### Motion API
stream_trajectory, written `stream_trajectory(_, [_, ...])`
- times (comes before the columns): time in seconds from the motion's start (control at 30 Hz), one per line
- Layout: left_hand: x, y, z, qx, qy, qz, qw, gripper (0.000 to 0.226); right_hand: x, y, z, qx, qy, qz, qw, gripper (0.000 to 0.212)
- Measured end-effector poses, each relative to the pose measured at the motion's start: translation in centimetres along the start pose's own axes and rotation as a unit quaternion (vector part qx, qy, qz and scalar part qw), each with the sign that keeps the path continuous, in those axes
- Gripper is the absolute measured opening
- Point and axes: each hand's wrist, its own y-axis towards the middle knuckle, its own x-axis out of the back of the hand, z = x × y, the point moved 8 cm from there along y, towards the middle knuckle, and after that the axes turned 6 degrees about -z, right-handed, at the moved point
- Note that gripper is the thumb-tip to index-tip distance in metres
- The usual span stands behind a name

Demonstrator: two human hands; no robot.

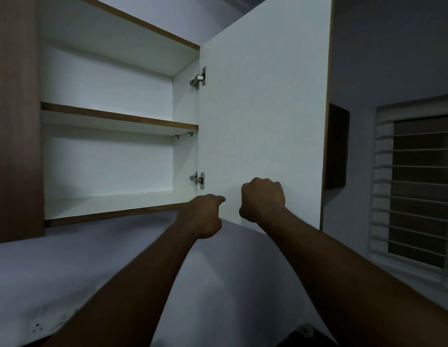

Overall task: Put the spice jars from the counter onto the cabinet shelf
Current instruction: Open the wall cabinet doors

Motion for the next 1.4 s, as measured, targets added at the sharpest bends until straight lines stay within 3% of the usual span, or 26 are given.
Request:
stream_trajectory(0.2, [1.6,-2.5,6.9,0.064,0.103,-0.002,0.993,0.057,0.5,0.4,6.9,0.062,0.085,-0.010,0.994,0.026])
stream_trajectory(0.27, [2.6,-3.6,9.7,0.089,0.137,-0.005,0.987,0.054,0.8,0.5,10.0,0.090,0.116,-0.020,0.989,0.019])
stream_trajectory(0.63, [11.2,-11.7,24.5,0.167,0.352,0.029,0.921,0.026,2.6,1.7,27.0,0.167,0.322,-0.016,0.932,0.017])
stream_trajectory(0.83, [12.5,-13.7,27.3,0.093,0.545,0.092,0.828,0.037,2.1,2.0,33.7,0.202,0.407,0.029,0.890,0.020])
stream_trajectory(1.0, [13.4,-12.4,27.9,0.079,0.632,0.116,0.762,0.057,1.1,2.3,37.3,0.230,0.434,0.042,0.870,0.016])
stream_trajectory(1.13, [14.0,-11.6,28.1,0.091,0.668,0.120,0.729,0.067,-0.5,2.5,38.8,0.233,0.466,0.057,0.851,0.025])
stream_trajectory(1.23, [13.9,-11.3,27.8,0.082,0.676,0.114,0.724,0.066,-1.4,2.6,39.4,0.236,0.483,0.068,0.841,0.031])
stream_trajectory(1.4, [14.9,-12.0,24.7,-0.022,0.623,0.042,0.781,0.043,-1.4,3.2,39.7,0.228,0.530,0.078,0.813,0.030])
